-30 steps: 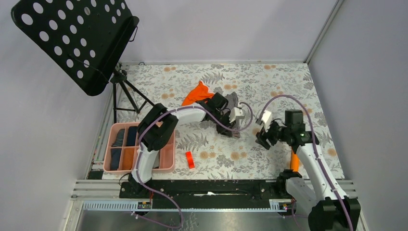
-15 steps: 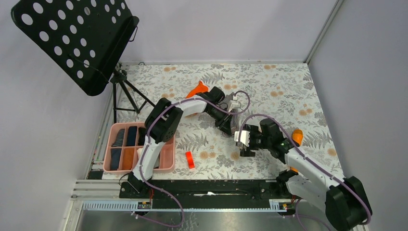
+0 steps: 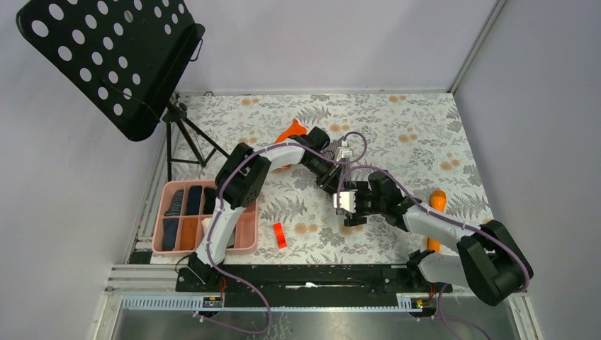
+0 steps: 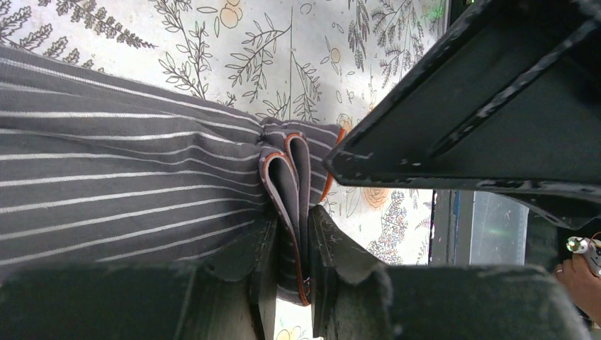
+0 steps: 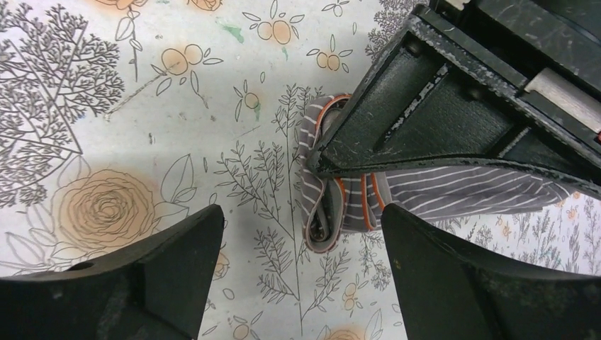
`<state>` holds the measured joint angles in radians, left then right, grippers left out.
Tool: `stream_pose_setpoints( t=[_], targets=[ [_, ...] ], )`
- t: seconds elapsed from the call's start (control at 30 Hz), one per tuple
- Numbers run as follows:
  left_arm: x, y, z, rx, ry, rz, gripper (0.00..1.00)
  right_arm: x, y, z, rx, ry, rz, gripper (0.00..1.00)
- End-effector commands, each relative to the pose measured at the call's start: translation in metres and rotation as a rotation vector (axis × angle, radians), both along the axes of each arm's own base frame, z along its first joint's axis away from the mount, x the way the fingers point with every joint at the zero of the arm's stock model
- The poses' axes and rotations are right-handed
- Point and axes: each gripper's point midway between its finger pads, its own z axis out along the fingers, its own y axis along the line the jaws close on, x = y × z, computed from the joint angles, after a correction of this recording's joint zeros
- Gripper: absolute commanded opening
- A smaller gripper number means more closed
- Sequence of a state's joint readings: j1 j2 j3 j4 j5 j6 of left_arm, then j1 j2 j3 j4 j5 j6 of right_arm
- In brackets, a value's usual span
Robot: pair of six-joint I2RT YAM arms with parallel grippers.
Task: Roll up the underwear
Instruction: Roll the underwear to the center of the board.
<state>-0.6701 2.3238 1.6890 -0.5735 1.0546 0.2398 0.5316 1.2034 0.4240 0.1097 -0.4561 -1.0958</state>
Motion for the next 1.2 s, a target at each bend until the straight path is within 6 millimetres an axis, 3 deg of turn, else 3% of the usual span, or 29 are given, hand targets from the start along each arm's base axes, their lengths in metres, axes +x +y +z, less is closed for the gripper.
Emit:
stream_pose_setpoints(
  t=[0.0,0.33,0.43,0.73,0.93,1.1,1.17],
  targets=[
    [0.005,-0.006,0.013,-0.049,-0.001,-0.01,0.19,0.028,0.017,0.02,0.027,-0.113,0.012,0.87],
    [0.005,-0.007,0.012,-0.049,0.017,-0.014,0.21,0.036,0.018,0.006,-0.013,-0.116,0.023,0.83],
    [0.006,-0.008,0.013,-0.049,0.012,-0.015,0.21,0.035,0.019,0.0,-0.025,-0.088,0.03,0.78],
    [0.01,-0.01,0.015,-0.045,-0.002,-0.009,0.24,0.03,0.022,-0.005,-0.03,0.0,0.033,0.49],
    [0.014,-0.006,0.018,-0.03,-0.01,0.012,0.37,0.02,0.016,-0.018,-0.074,0.088,0.024,0.25],
    [0.042,0.016,0.027,-0.013,-0.029,0.127,0.41,0.014,0.016,-0.02,-0.093,0.175,0.01,0.07],
    [0.057,0.026,0.041,-0.03,-0.052,0.17,0.42,0.011,0.016,-0.018,-0.096,0.214,0.002,0.02]
  ],
)
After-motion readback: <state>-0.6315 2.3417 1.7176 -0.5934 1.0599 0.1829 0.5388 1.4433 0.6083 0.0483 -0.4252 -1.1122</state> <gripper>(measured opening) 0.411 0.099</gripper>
